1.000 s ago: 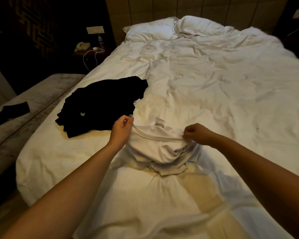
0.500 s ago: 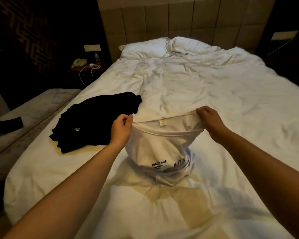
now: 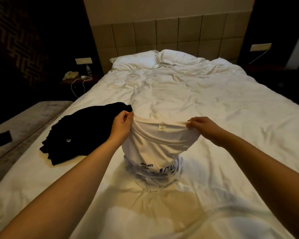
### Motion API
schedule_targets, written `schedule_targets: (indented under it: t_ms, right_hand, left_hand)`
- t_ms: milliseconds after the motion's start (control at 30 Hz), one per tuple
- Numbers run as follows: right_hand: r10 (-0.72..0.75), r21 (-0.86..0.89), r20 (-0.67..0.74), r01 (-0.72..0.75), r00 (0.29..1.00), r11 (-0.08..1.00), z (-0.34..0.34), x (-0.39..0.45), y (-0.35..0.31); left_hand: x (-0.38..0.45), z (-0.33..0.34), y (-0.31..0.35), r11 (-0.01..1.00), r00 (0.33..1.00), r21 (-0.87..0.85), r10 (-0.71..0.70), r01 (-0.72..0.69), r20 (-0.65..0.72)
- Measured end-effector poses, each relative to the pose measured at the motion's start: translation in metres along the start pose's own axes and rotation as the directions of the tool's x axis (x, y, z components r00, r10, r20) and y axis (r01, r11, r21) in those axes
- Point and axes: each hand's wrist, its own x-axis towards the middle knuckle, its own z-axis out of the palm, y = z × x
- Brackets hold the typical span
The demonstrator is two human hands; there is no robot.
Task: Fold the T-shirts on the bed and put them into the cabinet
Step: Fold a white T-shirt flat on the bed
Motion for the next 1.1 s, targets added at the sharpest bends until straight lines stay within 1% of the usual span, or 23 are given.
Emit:
schedule_targets:
  t_ms: [67, 133, 167, 200, 333, 400, 433, 467, 500, 567, 600, 667, 733, 800, 867, 967, 1100]
  right_hand:
    - [-0.022, 0.119, -0.052, 0.028, 0.998, 0.992, 0.010, 0.002, 0.003]
    - [-0.014, 0.232, -0.019, 0.018, 1.000, 0.973, 0.020, 0.004, 0.004]
    - [-0.015, 0.230, 0.017, 0.011, 1.000, 0.973, 0.025, 0.005, 0.004]
    - [-0.018, 0.190, 0.056, 0.007, 0.998, 0.982, 0.029, 0.005, 0.003]
    - [0.002, -0.069, 0.195, 0.012, 0.981, 0.998, 0.032, 0.010, 0.002]
    - [0.020, -0.196, 0.269, 0.034, 0.963, 0.980, 0.029, 0.011, 0.000]
    - [0.017, -0.260, 0.277, 0.058, 0.961, 0.964, 0.028, 0.012, -0.001]
    - [0.001, -0.297, 0.249, 0.075, 0.969, 0.952, 0.027, 0.014, -0.002]
    - [-0.011, -0.295, 0.188, 0.067, 0.982, 0.953, 0.026, 0.016, -0.003]
    - [0.024, -0.182, 0.067, -0.011, 0.997, 0.983, 0.025, 0.021, -0.005]
    - [0.065, -0.116, 0.040, -0.060, 0.997, 0.991, 0.024, 0.023, -0.006]
    - [0.177, 0.011, 0.058, -0.178, 0.982, 0.984, 0.022, 0.024, -0.007]
    - [0.255, 0.205, 0.098, -0.270, 0.962, 0.941, 0.022, 0.026, -0.006]
    - [0.263, 0.399, 0.084, -0.275, 0.961, 0.875, 0.022, 0.030, -0.004]
    - [0.238, 0.492, 0.037, -0.225, 0.971, 0.841, 0.023, 0.032, -0.001]
    - [0.180, 0.457, -0.057, -0.135, 0.982, 0.879, 0.027, 0.031, 0.003]
    - [0.138, 0.257, -0.225, -0.077, 0.964, 0.963, 0.028, 0.032, 0.002]
  left_hand:
    - [-0.002, -0.005, -0.002, 1.000, 1.000, 0.026, -0.003, 0.004, -0.020]
    - [-0.002, -0.010, -0.005, 0.999, 0.999, 0.048, -0.006, 0.008, -0.043]
    - [-0.002, -0.013, -0.007, 0.998, 0.998, 0.055, -0.010, 0.013, -0.055]
    - [-0.002, -0.015, -0.009, 0.998, 0.997, 0.056, -0.018, 0.022, -0.070]
    - [0.003, -0.028, -0.016, 0.997, 0.990, 0.051, -0.048, 0.055, -0.132]
    - [0.004, -0.032, -0.020, 0.996, 0.993, 0.080, -0.029, 0.038, -0.117]
    - [0.004, -0.032, -0.021, 0.995, 0.996, 0.095, -0.016, 0.024, -0.093]
    - [0.004, -0.031, -0.022, 0.994, 0.998, 0.107, -0.004, 0.010, -0.057]
    - [0.004, -0.029, -0.022, 0.994, 1.000, 0.114, 0.003, -0.001, -0.013]
    - [0.002, -0.026, -0.023, 0.994, 0.996, 0.111, 0.001, -0.011, 0.089]
    - [0.002, -0.025, -0.024, 0.995, 0.989, 0.101, -0.007, -0.009, 0.150]
    - [0.000, -0.025, -0.027, 0.991, 0.963, 0.133, -0.018, -0.019, 0.268]
    - [0.000, -0.025, -0.031, 0.969, 0.948, 0.236, 0.000, -0.078, 0.317]
    - [0.001, -0.024, -0.034, 0.957, 0.957, 0.268, 0.027, -0.108, 0.289]
    - [0.001, -0.024, -0.033, 0.971, 0.970, 0.223, 0.030, -0.085, 0.239]
    - [0.001, -0.025, -0.029, 0.986, 0.988, 0.159, 0.022, -0.046, 0.151]
    - [0.006, -0.032, -0.027, 0.977, 0.998, 0.202, 0.063, -0.060, -0.009]
